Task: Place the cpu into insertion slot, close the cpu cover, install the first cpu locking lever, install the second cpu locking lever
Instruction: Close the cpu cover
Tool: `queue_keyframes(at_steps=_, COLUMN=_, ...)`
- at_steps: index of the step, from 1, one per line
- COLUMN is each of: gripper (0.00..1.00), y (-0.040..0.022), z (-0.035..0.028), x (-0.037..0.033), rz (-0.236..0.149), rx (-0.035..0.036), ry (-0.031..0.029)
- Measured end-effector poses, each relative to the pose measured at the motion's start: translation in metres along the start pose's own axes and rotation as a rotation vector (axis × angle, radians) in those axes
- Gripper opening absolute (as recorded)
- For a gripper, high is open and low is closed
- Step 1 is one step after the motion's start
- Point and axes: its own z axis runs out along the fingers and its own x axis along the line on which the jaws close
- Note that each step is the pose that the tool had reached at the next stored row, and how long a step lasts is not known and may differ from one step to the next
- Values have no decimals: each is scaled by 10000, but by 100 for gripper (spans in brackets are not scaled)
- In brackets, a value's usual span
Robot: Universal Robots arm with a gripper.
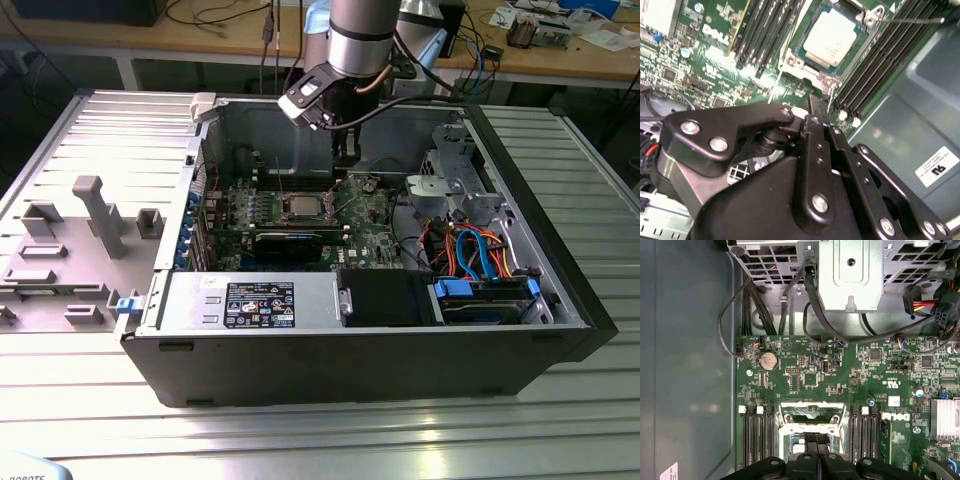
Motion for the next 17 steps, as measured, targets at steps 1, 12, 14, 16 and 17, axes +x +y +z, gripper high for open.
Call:
queue_keyframes(at_steps=1, gripper=11, y=6, z=0, x=0, rz=0, rx=-1, ry=0)
queue_keyframes(at_steps=12, gripper=11, y=220, z=4, x=-2, rz=1, rx=-1, ry=-4)
queue_keyframes(at_steps=14, gripper=11, y=221, z=4, x=-2, rz=1, rx=-1, ry=-5)
queue_keyframes(at_steps=16, gripper=11, y=221, z=4, x=-2, rz=1, rx=-1, ry=-5)
queue_keyframes(at_steps=17, gripper=11, y=221, z=4, x=-2, rz=1, rx=0, ry=-5)
